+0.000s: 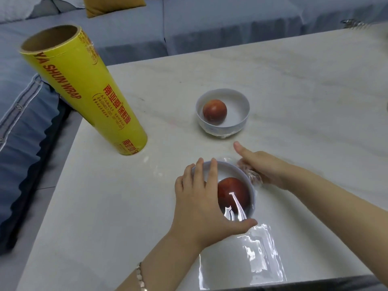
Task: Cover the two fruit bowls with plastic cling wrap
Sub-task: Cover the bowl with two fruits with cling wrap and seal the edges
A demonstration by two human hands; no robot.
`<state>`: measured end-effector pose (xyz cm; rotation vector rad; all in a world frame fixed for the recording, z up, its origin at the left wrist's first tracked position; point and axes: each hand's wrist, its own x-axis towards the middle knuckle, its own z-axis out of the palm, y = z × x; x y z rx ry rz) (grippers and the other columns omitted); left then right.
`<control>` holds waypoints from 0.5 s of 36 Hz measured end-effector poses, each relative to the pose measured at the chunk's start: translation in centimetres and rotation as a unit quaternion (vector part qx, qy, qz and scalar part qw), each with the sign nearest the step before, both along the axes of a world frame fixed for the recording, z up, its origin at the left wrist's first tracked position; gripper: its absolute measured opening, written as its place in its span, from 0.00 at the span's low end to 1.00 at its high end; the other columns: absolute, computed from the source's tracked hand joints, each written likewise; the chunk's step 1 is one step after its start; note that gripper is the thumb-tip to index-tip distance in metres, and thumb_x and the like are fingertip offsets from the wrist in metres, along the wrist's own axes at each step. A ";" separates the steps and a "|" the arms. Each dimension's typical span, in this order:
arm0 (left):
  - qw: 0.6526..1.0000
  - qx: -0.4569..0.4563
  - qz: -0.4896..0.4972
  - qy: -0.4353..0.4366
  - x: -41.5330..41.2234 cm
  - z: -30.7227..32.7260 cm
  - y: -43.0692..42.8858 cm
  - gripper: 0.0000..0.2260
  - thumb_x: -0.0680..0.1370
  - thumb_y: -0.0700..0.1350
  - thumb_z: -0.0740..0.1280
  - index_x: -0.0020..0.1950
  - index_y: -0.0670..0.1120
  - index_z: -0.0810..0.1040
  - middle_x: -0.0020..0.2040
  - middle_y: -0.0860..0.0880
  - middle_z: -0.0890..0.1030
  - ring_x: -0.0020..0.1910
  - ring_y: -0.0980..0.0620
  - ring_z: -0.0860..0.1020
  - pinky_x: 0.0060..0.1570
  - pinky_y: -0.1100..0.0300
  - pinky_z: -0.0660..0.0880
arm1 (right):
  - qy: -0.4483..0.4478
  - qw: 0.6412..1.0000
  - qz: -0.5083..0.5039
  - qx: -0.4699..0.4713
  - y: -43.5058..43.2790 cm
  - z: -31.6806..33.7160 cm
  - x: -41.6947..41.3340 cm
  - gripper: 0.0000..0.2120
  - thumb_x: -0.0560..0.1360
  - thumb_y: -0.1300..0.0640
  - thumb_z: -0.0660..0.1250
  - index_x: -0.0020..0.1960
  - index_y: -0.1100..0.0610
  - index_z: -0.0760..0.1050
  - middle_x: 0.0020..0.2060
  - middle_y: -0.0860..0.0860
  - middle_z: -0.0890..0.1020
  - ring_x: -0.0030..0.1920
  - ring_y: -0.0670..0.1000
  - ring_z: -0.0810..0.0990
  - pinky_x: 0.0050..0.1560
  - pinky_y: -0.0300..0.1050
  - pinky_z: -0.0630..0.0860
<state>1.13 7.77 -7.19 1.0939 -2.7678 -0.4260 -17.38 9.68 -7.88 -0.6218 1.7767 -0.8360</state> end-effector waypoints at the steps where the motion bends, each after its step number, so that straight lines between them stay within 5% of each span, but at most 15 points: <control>1: 1.000 0.004 0.017 -0.002 -0.1 0.1 0.0 0.55 0.55 0.77 0.55 0.74 0.48 0.55 0.73 0.42 0.65 0.71 0.40 0.64 0.65 0.45 0.63 | -0.046 0.999 0.010 0.005 0.3 0.2 -0.1 0.27 0.70 0.32 0.57 0.33 0.55 0.74 0.30 0.51 0.74 0.31 0.50 0.71 0.36 0.40 0.69; 6: 0.997 0.026 0.072 -0.010 -0.6 0.2 -0.2 0.57 0.53 0.77 0.54 0.76 0.50 0.48 0.75 0.41 0.58 0.73 0.40 0.57 0.67 0.44 0.57 | -0.067 0.995 0.061 -0.034 0.9 0.4 0.4 0.13 0.73 0.47 0.66 0.38 0.56 0.74 0.34 0.54 0.74 0.36 0.50 0.72 0.38 0.38 0.71; 11: 0.990 0.056 0.126 -0.031 -1.0 0.7 -1.9 0.58 0.56 0.75 0.61 0.76 0.51 0.40 0.76 0.42 0.52 0.74 0.42 0.51 0.69 0.45 0.53 | -0.049 0.989 -0.020 -0.135 -0.7 1.0 1.4 0.12 0.75 0.56 0.66 0.34 0.55 0.68 0.30 0.52 0.73 0.32 0.48 0.71 0.36 0.38 0.70; 15: 0.985 0.061 0.157 -0.042 -1.2 1.2 -3.4 0.57 0.58 0.75 0.64 0.76 0.52 0.41 0.77 0.44 0.49 0.74 0.40 0.51 0.68 0.44 0.55 | 0.068 0.977 -0.043 -0.197 -2.9 1.4 3.0 0.12 0.76 0.57 0.63 0.36 0.54 0.65 0.27 0.50 0.73 0.29 0.49 0.70 0.37 0.42 0.69; 18: 0.990 0.053 0.086 -0.094 -1.0 1.6 -4.4 0.56 0.59 0.76 0.64 0.75 0.57 0.37 0.77 0.51 0.38 0.75 0.39 0.41 0.69 0.41 0.50 | 0.198 0.962 -0.019 -0.186 -3.8 1.2 3.7 0.12 0.77 0.52 0.60 0.36 0.52 0.62 0.29 0.47 0.72 0.34 0.51 0.71 0.42 0.46 0.67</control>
